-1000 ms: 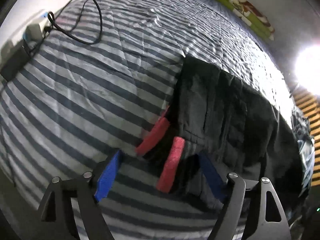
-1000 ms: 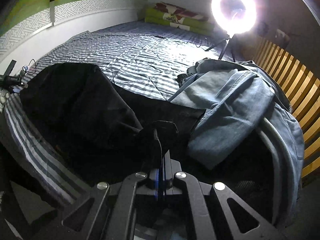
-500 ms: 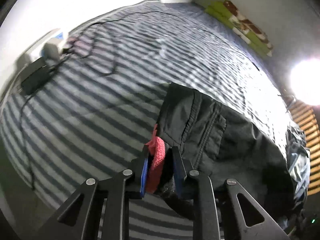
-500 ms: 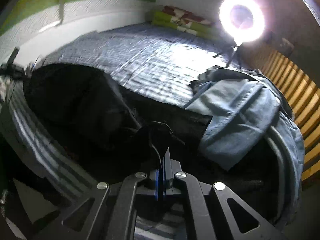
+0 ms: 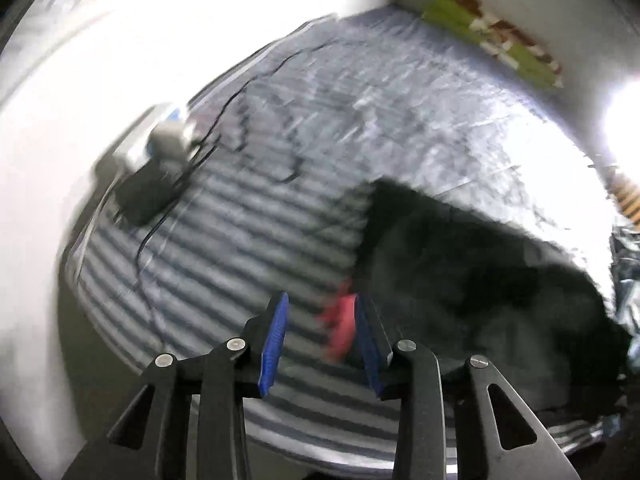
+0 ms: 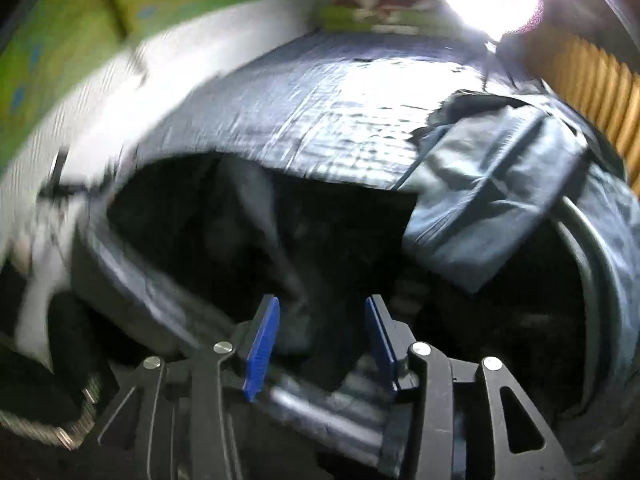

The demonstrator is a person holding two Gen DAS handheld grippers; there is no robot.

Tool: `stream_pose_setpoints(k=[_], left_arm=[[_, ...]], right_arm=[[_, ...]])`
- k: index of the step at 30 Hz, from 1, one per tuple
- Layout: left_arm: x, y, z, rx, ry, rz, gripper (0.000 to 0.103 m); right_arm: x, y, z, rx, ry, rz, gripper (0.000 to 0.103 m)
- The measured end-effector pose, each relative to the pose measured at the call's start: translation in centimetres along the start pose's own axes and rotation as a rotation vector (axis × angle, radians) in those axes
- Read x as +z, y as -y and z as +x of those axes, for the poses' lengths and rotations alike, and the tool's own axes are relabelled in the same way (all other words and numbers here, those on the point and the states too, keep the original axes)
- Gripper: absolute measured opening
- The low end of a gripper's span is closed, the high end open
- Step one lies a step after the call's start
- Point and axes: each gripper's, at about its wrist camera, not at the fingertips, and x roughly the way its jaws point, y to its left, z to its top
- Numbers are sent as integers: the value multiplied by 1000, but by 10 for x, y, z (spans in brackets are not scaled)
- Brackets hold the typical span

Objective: Fold clothes

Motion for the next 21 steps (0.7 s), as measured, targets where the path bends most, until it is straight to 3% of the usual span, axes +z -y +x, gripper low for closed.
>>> stream_pose_setpoints(k=[4,6,9,10,12,15,18,21], left_arm=[[9,71,-1,-131,20,96,37],[10,117,10,-197,11,157,38],[9,169,30,-271,-10,218,38],[7,187,40,-292,-20,244,38],[1,217,56,-327,-28,276,38],[-5,230,77,-398,-57,256,38],[-17,232,104,-415,-97,227,38],[-17,233,120,-419,-132,220,38]], right_arm=[[24,6,37,35,-51,53,42],[31,-4,63,108,-97,32,44],[33,-25,96,137,-153,0,44],[31,-32,105,123,-167,-14,43],[25,-46,116,68,-191,-41,30],[3,-62,121,172,-214,-2,30],[-18,-86,115,123,-249,-108,31],[-17,-70,87,100,-174,-44,34]])
